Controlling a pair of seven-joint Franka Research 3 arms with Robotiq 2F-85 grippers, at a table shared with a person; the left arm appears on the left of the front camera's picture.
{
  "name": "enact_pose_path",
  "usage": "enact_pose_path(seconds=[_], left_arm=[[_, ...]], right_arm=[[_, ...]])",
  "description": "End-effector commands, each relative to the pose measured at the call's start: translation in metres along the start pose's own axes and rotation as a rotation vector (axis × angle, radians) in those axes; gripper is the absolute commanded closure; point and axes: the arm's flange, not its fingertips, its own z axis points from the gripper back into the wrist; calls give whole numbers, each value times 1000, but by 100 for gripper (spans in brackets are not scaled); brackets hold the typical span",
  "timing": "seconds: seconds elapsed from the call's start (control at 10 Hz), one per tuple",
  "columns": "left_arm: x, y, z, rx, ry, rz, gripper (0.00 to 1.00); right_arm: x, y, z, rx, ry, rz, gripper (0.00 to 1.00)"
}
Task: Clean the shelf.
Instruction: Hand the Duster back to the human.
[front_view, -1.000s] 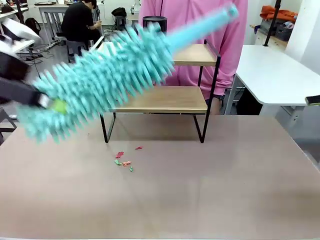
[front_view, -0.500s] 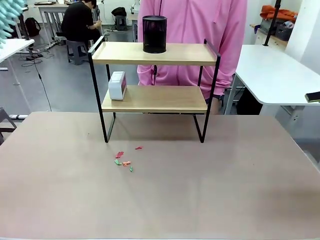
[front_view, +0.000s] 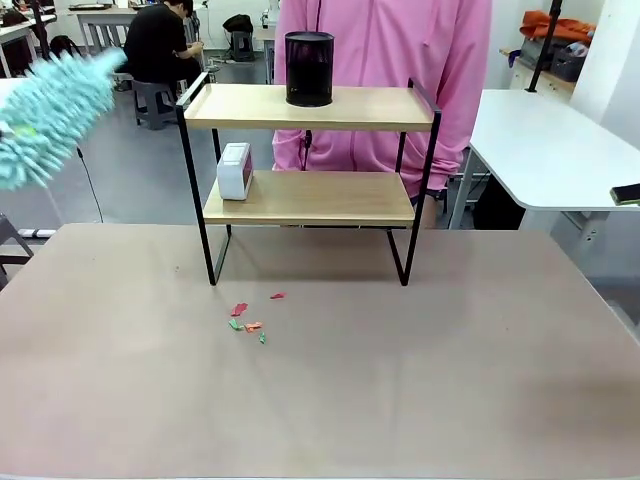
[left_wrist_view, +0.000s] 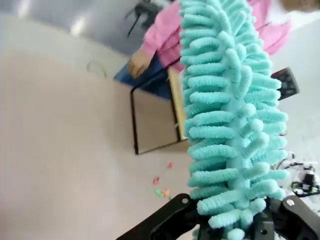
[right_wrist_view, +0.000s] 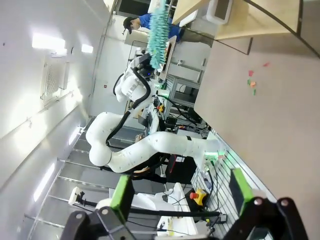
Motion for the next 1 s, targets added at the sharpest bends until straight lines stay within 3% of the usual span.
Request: enact_pose_path(seconds=[0.0,0.1,0.2,0.3,0.9], left_arm=[[-51,3,0,65,39,127,100],[-51,9,-2,134,64,188,100],[-52,16,-6,224,153,230,100],[-7,19,-15,88,56,133,100],[-7,19,-15,88,56,133,100]], right_arm=[[0,1,4,-9,18,10,0],[0,1,4,-9,18,10,0],[0,1,4,-9,18,10,0],[0,1,4,-9,18,10,0],[0,1,4,-9,18,10,0]])
